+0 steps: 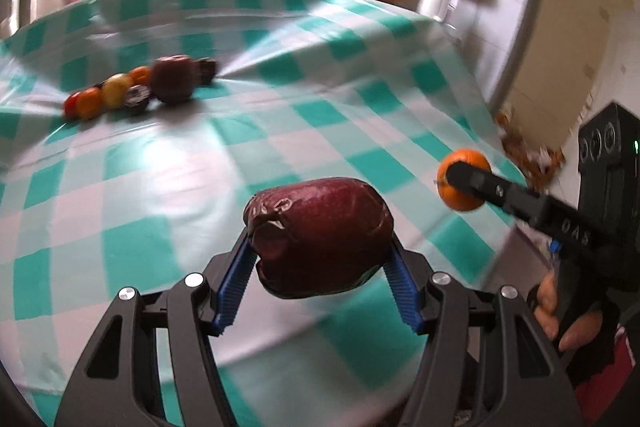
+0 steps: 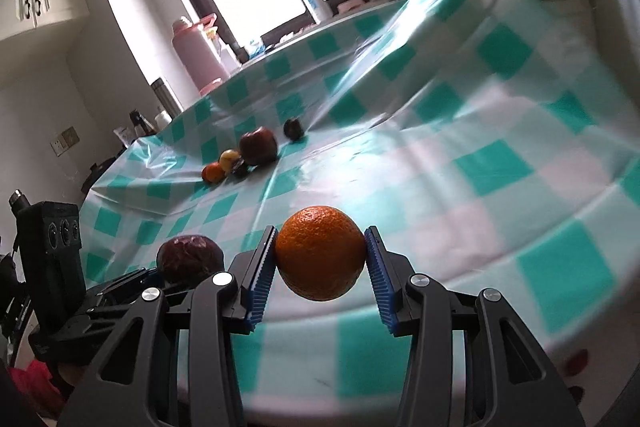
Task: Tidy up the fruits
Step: 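Carry the orange and red apple off the table toward the white box, then open the right tool over the box while the left tool releases the apple, then move both open tools back over the fruit on the table, then grasp the large brownish-red apple with the right tool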
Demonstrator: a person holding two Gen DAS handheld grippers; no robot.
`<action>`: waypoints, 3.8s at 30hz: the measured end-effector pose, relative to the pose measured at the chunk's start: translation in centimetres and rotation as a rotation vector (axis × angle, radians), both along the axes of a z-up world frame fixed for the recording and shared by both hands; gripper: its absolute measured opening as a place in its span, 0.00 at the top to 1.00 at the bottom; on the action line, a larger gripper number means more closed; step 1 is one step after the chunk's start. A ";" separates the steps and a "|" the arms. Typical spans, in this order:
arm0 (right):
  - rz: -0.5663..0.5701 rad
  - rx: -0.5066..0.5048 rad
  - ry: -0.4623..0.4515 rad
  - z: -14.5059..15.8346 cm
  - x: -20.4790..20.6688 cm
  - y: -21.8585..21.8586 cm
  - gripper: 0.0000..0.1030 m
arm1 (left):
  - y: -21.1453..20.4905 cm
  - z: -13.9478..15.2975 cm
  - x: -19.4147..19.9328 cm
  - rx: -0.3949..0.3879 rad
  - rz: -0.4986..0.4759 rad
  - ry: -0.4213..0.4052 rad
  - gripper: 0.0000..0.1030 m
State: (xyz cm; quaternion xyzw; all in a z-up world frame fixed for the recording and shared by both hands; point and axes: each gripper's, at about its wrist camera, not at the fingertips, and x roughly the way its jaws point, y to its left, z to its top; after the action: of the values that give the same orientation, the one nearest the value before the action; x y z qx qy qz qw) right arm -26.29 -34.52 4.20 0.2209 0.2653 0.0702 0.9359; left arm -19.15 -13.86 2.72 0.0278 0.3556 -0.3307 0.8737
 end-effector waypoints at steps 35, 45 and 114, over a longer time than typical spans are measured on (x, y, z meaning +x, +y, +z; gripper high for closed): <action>-0.514 -0.204 0.720 -16.1 -8.2 -19.0 0.57 | -27.6 -13.9 -11.0 0.533 -0.715 0.042 0.40; -0.460 -0.241 0.833 -19.2 -8.3 -18.4 0.57 | -29.0 -17.5 -10.3 0.597 -0.705 0.124 0.39; -0.100 -0.082 0.366 -1.4 35.0 16.7 0.28 | 22.0 0.4 14.1 -0.238 0.763 0.019 0.02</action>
State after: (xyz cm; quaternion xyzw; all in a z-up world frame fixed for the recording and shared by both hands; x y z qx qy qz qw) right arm 8.74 -17.79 2.78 0.2045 0.4225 -0.0289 0.8825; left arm -5.05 8.16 3.09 -0.2108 0.3077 -0.0214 0.9276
